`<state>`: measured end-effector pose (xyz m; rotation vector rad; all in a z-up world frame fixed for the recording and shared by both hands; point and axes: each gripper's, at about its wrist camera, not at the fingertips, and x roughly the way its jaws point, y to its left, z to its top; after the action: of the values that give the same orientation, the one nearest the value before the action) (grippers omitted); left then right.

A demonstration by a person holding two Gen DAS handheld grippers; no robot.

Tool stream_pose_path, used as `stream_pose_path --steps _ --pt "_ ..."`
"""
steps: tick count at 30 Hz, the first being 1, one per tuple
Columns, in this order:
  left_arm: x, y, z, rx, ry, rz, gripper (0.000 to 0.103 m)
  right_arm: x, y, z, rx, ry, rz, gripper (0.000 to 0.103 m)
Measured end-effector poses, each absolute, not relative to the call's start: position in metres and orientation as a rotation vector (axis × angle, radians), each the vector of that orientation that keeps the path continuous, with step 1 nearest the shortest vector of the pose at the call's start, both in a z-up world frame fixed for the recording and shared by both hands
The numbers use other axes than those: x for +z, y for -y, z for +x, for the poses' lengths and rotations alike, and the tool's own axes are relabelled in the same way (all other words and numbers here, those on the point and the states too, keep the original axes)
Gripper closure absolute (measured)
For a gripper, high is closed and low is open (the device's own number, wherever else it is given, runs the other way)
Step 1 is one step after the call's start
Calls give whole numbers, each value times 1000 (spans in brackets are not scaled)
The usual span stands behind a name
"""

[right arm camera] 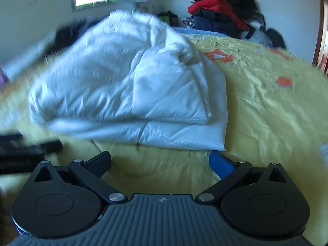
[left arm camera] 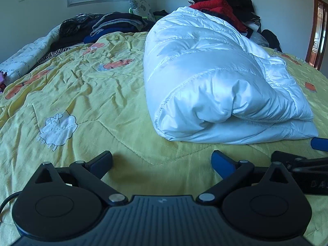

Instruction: Fold small clothes

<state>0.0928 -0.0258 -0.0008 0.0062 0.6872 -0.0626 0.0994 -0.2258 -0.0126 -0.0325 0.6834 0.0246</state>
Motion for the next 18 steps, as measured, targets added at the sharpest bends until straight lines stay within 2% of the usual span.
stream_pose_path --steps 18 --pt "-1 28 92 -64 -686 5 0 -13 235 99 -50 -681 -2 1"
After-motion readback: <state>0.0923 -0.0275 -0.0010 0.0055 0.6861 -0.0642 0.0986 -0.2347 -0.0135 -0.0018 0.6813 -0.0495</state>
